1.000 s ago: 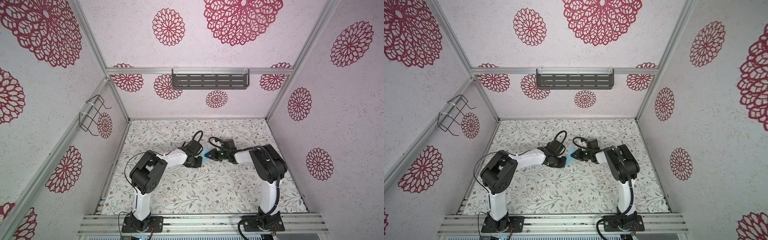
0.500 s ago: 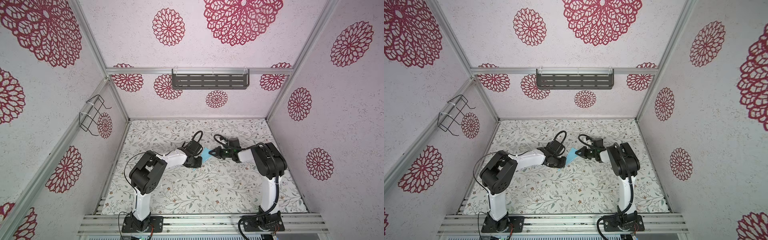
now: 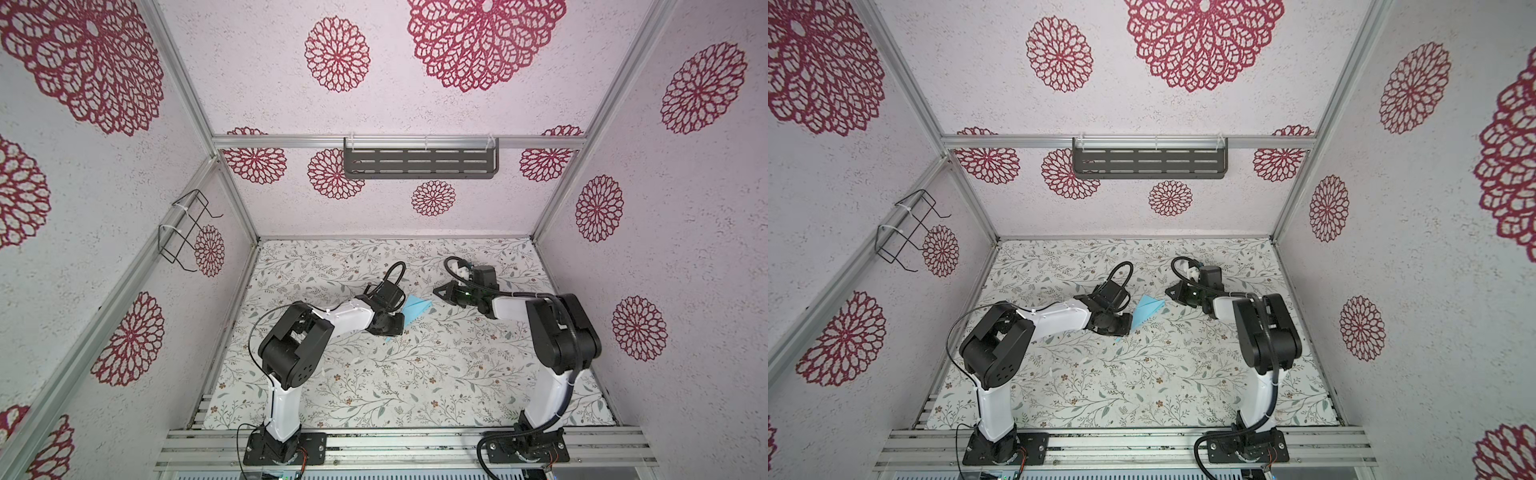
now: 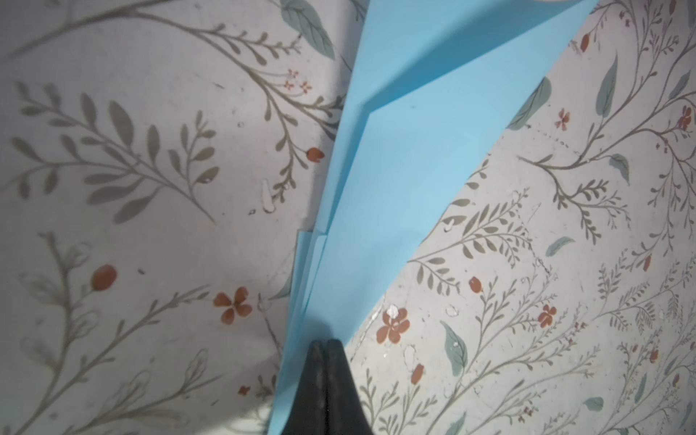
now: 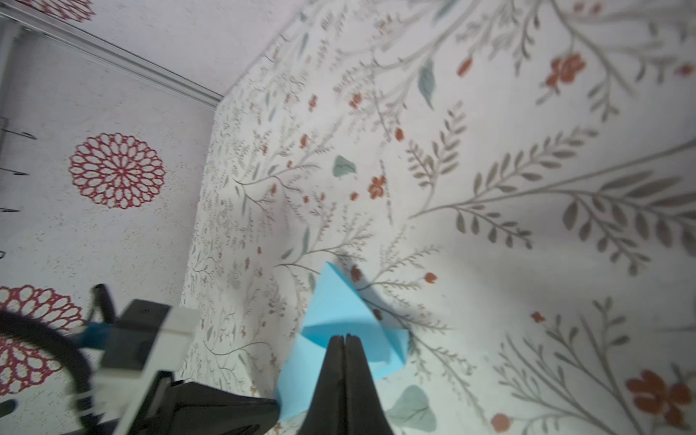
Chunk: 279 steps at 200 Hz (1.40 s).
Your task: Fold a paper plane with a square sheet of paper (pick it up from the middle)
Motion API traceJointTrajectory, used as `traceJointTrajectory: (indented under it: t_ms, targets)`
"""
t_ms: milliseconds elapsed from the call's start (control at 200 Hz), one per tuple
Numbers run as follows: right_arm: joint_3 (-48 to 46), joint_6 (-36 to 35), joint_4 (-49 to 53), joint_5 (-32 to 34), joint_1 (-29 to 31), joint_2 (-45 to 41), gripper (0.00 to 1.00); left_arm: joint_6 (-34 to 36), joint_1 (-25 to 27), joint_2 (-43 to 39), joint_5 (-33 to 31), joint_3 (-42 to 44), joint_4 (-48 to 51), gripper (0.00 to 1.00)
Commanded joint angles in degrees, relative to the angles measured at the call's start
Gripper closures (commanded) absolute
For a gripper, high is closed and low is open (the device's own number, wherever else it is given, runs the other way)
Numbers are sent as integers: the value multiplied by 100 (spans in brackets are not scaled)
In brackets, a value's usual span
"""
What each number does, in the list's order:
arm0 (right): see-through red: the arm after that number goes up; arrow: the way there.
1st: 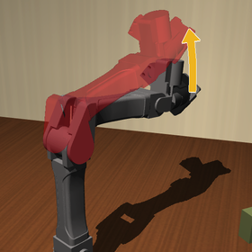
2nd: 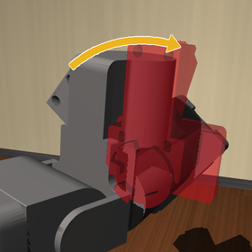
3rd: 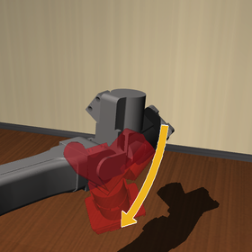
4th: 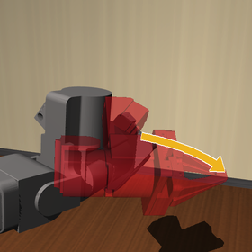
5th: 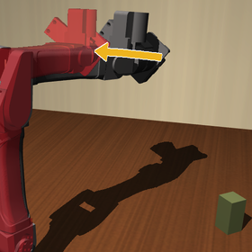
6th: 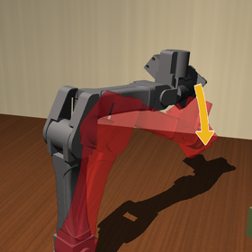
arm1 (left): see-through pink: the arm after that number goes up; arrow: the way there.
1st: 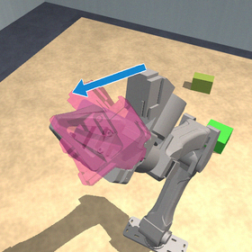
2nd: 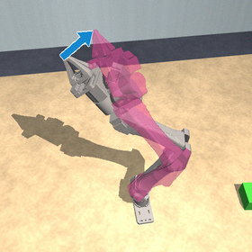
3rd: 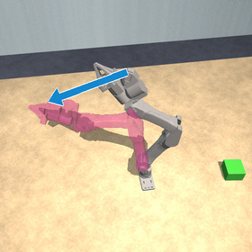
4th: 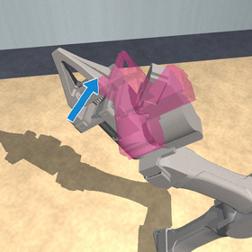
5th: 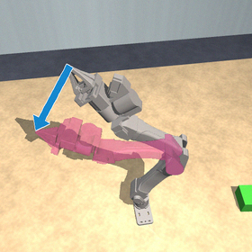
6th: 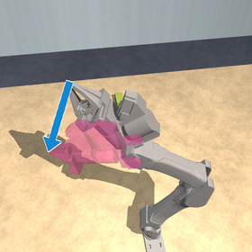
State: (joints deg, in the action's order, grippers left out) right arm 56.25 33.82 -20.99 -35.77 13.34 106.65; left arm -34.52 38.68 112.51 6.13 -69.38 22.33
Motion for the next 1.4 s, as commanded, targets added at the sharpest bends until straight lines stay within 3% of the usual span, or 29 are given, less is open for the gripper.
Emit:
traceJointTrajectory:
  t_ms: [0, 225, 445, 1391]
  targets:
    - [-193, -260, 239, 199, 228, -496, 94, 16, -9, 220, -147, 123, 537, 100]
    - [-242, -397, 587, 401, 1121, -361, 94, 16, -9, 223, -138, 101, 537, 100]
    - [17, -301, 540, 293, 1441, 262, 95, 7, -4, 228, -130, 118, 545, 100]
    - [-250, -108, 292, 504, 229, 1055, 95, 7, -9, 239, -103, 137, 589, 100]
